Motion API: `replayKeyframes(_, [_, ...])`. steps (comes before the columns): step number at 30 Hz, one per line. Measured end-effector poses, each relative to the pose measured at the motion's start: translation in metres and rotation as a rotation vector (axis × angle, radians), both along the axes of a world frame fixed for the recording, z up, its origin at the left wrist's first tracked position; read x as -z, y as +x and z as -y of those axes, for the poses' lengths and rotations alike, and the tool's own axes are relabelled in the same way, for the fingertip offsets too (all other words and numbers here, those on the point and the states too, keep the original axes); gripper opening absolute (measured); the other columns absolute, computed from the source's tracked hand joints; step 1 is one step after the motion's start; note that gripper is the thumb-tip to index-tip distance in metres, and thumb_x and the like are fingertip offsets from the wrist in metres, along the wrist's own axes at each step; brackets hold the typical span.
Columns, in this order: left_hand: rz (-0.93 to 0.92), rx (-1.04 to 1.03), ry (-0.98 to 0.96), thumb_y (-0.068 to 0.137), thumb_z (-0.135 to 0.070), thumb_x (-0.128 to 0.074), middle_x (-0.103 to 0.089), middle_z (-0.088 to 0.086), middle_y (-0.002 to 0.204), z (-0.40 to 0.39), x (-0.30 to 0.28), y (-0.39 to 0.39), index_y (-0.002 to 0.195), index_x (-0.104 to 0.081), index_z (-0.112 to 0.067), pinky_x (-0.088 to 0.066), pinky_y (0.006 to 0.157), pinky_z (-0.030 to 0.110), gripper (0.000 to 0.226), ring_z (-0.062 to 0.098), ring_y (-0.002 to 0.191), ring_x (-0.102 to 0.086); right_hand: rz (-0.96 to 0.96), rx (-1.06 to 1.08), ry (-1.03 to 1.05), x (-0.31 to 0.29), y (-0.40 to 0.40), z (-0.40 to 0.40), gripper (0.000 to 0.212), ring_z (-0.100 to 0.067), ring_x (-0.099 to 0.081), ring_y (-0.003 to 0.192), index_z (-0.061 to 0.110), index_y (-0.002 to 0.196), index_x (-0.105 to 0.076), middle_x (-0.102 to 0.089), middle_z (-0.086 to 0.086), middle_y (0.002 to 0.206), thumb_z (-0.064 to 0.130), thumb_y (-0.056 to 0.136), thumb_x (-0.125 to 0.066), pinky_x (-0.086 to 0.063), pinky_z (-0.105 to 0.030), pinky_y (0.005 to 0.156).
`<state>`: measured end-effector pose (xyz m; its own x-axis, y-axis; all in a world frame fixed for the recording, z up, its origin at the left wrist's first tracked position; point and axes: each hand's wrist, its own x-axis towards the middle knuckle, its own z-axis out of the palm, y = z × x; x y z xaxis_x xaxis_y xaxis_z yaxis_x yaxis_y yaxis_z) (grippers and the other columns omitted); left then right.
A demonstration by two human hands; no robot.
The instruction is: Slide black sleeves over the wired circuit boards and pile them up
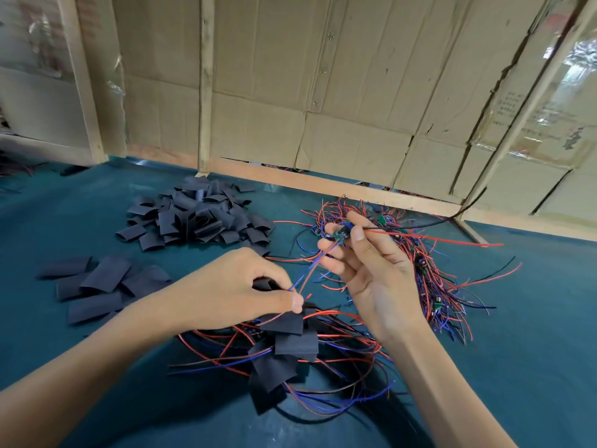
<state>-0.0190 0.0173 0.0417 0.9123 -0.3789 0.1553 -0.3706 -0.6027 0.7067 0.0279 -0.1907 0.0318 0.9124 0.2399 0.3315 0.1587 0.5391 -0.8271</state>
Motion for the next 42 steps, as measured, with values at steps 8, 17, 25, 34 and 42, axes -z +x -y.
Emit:
replayKeyframes(8, [0.121, -0.059, -0.166, 0.098, -0.034, -0.057, -0.069, -0.013, 0.069, 0.003, -0.005, -0.006, 0.080, -0.073, -0.031, -0.035, 0.054, 0.014, 0.025, 0.004, 0.049, -0.046, -0.108, -0.171, -0.296, 0.003, -0.003, -0.003, 0.040, -0.020, -0.062, 0.076, 0.005, 0.120, -0.066, -0.070, -0.021, 0.105, 0.026, 0.087, -0.073, -0.046, -0.024, 0.052])
replayKeyframes(17, [0.017, -0.010, -0.207, 0.100, -0.034, -0.055, -0.061, -0.009, 0.059, 0.006, -0.008, -0.008, 0.077, -0.073, -0.041, -0.034, 0.053, 0.016, 0.031, 0.004, 0.047, -0.039, -0.035, -0.115, -0.321, 0.003, -0.005, -0.002, 0.021, -0.012, -0.049, 0.058, 0.005, 0.087, -0.079, -0.063, -0.011, 0.075, 0.023, 0.076, -0.078, -0.036, -0.021, 0.047])
replayKeyframes(25, [-0.421, -0.050, -0.625, 0.096, -0.035, -0.059, -0.076, 0.002, 0.086, 0.003, -0.004, -0.005, 0.101, -0.077, -0.016, -0.018, 0.040, 0.016, 0.026, 0.009, 0.040, -0.023, 0.042, -0.043, -0.249, 0.008, -0.003, -0.005, 0.018, -0.018, -0.060, 0.065, 0.000, 0.088, -0.079, -0.071, -0.015, 0.079, 0.016, 0.083, -0.074, -0.047, -0.026, 0.050])
replayKeyframes(34, [-0.310, -0.227, -0.583, 0.092, -0.030, -0.068, -0.026, 0.002, 0.046, 0.011, -0.001, -0.005, 0.079, -0.075, -0.010, -0.013, 0.044, 0.023, 0.025, 0.016, 0.043, -0.014, 0.138, 0.051, -0.433, 0.017, -0.004, -0.011, 0.013, -0.017, -0.062, 0.064, 0.004, 0.086, -0.080, -0.074, -0.008, 0.083, 0.015, 0.088, -0.073, -0.048, -0.025, 0.048])
replayKeyframes(42, [-0.294, -0.185, -0.751, 0.091, -0.019, -0.069, -0.068, 0.003, 0.075, 0.009, 0.000, -0.003, 0.091, -0.079, -0.011, -0.022, 0.039, 0.019, 0.013, 0.012, 0.049, -0.032, 0.085, 0.016, -0.355, 0.010, 0.004, -0.001, 0.015, -0.023, -0.070, 0.074, 0.006, 0.091, -0.081, -0.076, -0.019, 0.089, 0.018, 0.084, -0.076, -0.053, -0.028, 0.056])
